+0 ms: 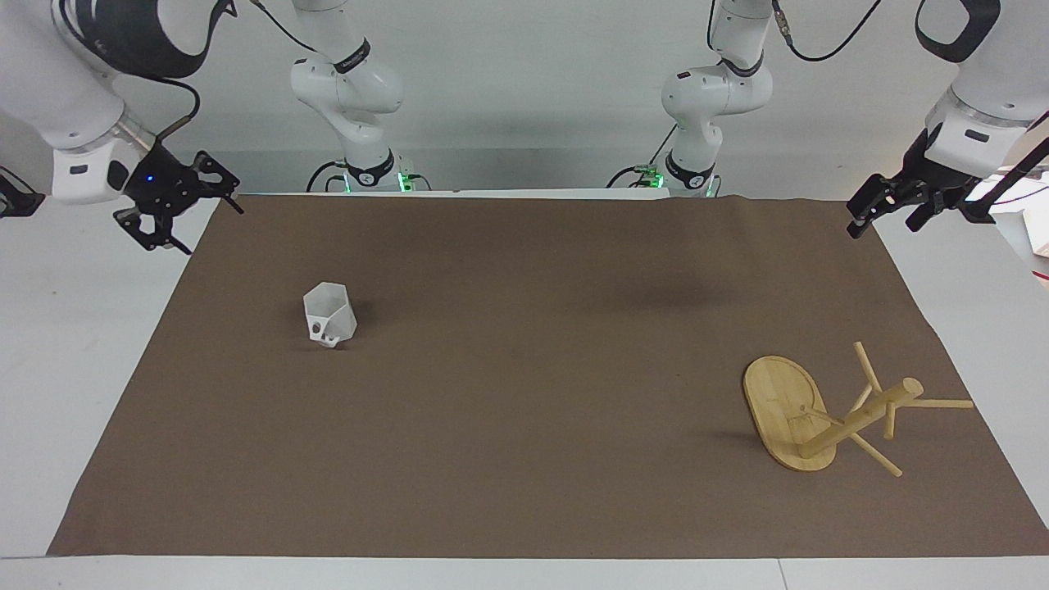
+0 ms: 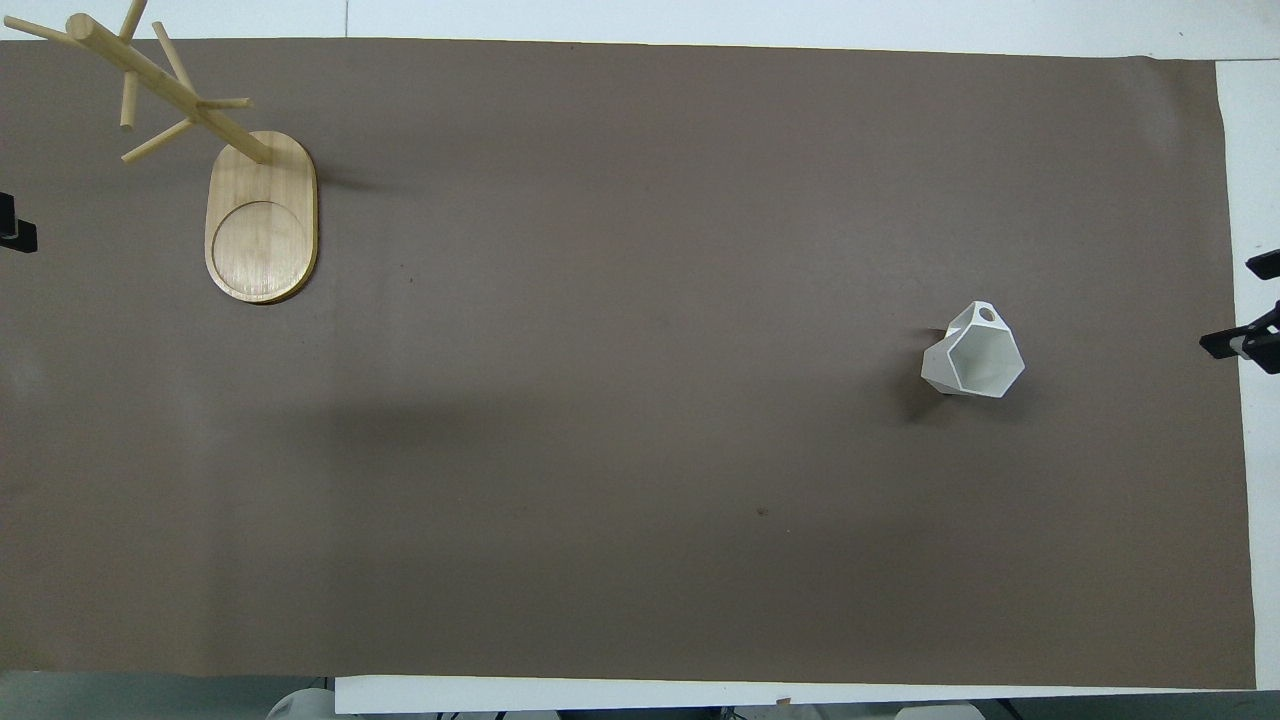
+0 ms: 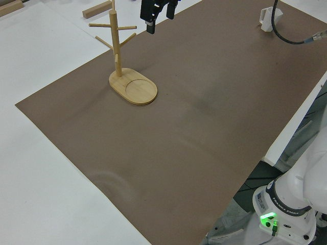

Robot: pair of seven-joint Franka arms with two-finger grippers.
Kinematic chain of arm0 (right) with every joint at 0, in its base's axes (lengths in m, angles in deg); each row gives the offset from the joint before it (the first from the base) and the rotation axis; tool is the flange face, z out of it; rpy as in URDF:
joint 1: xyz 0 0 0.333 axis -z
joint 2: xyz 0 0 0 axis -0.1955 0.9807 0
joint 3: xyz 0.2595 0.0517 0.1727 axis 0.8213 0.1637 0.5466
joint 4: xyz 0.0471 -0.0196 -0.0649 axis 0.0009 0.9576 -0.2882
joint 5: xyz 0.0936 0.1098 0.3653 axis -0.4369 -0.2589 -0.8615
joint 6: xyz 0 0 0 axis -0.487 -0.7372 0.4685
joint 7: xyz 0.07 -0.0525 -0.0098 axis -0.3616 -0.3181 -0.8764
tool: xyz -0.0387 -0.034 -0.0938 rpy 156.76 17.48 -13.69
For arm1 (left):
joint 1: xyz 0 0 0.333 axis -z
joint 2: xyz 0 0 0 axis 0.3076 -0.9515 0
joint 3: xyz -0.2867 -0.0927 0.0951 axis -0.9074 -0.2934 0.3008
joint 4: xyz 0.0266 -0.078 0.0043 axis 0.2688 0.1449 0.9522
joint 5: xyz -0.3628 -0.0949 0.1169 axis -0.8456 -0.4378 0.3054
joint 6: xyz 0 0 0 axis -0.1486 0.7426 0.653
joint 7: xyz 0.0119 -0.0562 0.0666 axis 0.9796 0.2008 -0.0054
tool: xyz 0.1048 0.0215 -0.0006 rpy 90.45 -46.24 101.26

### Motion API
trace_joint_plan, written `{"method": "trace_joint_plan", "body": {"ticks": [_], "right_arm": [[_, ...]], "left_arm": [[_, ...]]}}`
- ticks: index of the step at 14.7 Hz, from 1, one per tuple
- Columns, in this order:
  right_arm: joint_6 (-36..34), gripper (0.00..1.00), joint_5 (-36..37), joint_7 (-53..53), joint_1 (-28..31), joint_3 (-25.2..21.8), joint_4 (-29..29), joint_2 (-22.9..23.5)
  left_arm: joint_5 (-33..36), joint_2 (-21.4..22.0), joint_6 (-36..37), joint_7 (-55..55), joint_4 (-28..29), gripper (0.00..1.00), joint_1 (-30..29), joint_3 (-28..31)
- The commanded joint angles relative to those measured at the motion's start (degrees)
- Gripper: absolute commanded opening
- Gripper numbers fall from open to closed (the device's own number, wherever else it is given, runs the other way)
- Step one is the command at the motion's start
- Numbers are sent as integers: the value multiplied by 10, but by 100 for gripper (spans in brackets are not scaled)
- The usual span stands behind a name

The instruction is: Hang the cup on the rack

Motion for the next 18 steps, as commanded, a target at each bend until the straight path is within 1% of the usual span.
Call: {"method": "trace_joint_plan", "body": {"ticks": [1,2,3,5,6,8,9,11,15,18], "right_arm": [[21,100,-104,-233,86,4,11,93],[19,100,-128,-276,105,5,20,111],[8,100,-177,-326,128,5,36,135],[-12,100,-270,-481,161,5,83,181],[-14,100,-303,-544,170,5,114,195],[-15,100,-358,-633,167,8,166,218],[-11,100,-384,-671,162,11,206,217],[-3,100,-403,-710,127,11,215,216],[14,100,-406,-710,120,11,248,210],[19,100,-426,-708,102,11,252,209]], "left_arm": [[-5,11,-3,2,13,100,-3,-9],[-5,11,-4,2,13,100,-3,-9],[-5,11,-4,1,13,100,-3,-9],[-5,11,-8,-1,13,100,-3,-10],[-5,11,-8,-1,13,100,-3,-11],[-5,11,-6,0,14,100,-3,-11],[-5,12,-6,0,16,100,-3,-11],[-5,13,-7,2,22,100,-3,-11],[-5,13,-5,0,21,100,-3,-11],[-5,13,-4,-1,22,100,-2,-13]]}}
